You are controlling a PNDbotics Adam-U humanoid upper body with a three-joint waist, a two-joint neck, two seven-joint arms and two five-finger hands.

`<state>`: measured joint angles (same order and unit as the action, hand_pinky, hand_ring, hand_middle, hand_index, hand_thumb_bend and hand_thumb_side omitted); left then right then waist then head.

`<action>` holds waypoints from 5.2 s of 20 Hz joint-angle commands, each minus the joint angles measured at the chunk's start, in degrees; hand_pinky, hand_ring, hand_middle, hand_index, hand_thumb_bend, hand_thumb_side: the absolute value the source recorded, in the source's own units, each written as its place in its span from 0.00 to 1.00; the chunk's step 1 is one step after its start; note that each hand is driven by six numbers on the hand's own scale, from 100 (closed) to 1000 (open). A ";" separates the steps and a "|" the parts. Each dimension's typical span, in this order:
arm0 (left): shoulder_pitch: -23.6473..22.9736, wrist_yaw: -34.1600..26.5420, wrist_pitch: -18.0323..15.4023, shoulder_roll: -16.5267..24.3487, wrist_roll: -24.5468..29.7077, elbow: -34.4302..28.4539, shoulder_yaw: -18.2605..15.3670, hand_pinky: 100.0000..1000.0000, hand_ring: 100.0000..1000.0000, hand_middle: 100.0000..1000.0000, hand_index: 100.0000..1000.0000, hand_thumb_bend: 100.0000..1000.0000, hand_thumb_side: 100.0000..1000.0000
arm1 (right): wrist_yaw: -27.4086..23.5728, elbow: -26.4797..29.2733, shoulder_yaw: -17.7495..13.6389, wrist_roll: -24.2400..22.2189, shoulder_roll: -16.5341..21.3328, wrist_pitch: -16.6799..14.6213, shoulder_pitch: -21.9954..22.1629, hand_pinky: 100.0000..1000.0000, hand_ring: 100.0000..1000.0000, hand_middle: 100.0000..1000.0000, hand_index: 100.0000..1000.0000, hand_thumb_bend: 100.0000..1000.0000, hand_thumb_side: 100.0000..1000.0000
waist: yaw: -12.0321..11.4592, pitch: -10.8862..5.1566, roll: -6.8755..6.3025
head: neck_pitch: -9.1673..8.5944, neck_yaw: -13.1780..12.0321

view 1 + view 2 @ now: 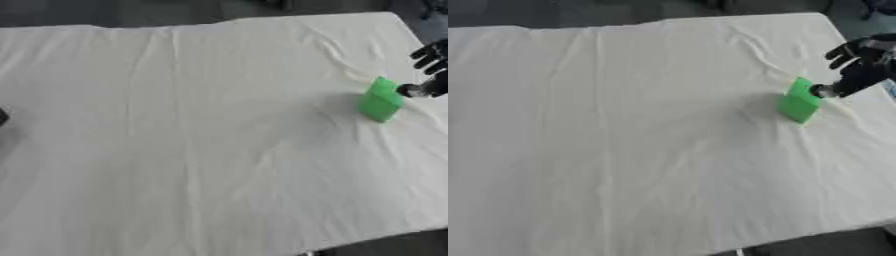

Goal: Pick up the objects with one hand, pass them to the other hand, and then place them into the box on the other side of the table.

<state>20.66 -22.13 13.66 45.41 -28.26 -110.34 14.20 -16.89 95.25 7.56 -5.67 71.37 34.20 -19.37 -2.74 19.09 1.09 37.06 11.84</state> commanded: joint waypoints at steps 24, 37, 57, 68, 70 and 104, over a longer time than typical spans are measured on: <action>1.00 0.30 0.88 0.38 0.49 -0.89 0.51 0.82 0.75 0.77 0.72 0.00 0.85 | 8.62 -4.96 4.68 -5.50 -0.30 0.57 -5.55 0.97 0.88 0.83 0.89 0.34 0.02 | -0.68 -0.58 -0.55 | -1.53 1.74; 0.93 0.50 1.18 0.38 0.81 -1.43 0.76 0.81 0.80 0.76 0.69 0.00 0.84 | 11.78 -10.13 6.56 -9.45 -2.37 -0.75 -8.35 0.98 0.90 0.83 0.89 0.34 0.05 | -1.01 -0.41 -0.80 | -1.77 1.99; 1.06 0.73 1.54 0.32 1.20 -1.30 1.37 0.81 0.79 0.75 0.68 0.00 0.85 | 12.89 -12.14 4.12 -5.62 -3.54 -2.44 -9.25 0.95 0.87 0.81 0.87 0.33 0.00 | -0.63 0.26 -1.22 | -1.13 2.52; 1.10 0.86 1.75 -0.03 1.60 -0.86 1.97 0.80 0.79 0.75 0.68 0.00 0.85 | 16.88 -10.51 4.85 -4.43 -3.63 1.22 -8.72 1.00 0.89 0.83 0.89 0.33 0.03 | -0.52 0.54 -1.18 | -1.54 2.89; 0.99 0.87 1.77 -0.05 1.58 -0.76 1.99 0.80 0.79 0.75 0.68 0.00 0.86 | 16.86 -10.56 4.64 -4.88 -3.56 1.19 -8.73 0.99 0.90 0.83 0.89 0.34 0.02 | -0.46 0.54 -1.16 | -1.46 2.94; 0.80 1.17 1.99 -0.49 2.01 -0.17 3.08 0.80 0.79 0.75 0.67 0.00 0.87 | 20.41 -19.92 8.49 -12.96 -8.31 -0.76 -14.45 0.96 0.78 0.65 0.80 0.35 0.06 | -0.80 0.47 -1.00 | -2.00 3.10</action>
<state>21.16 -21.33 15.64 43.94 -26.32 -110.00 17.58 3.68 75.22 17.20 -19.29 61.25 33.15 -33.36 -3.59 20.58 0.06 35.56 15.13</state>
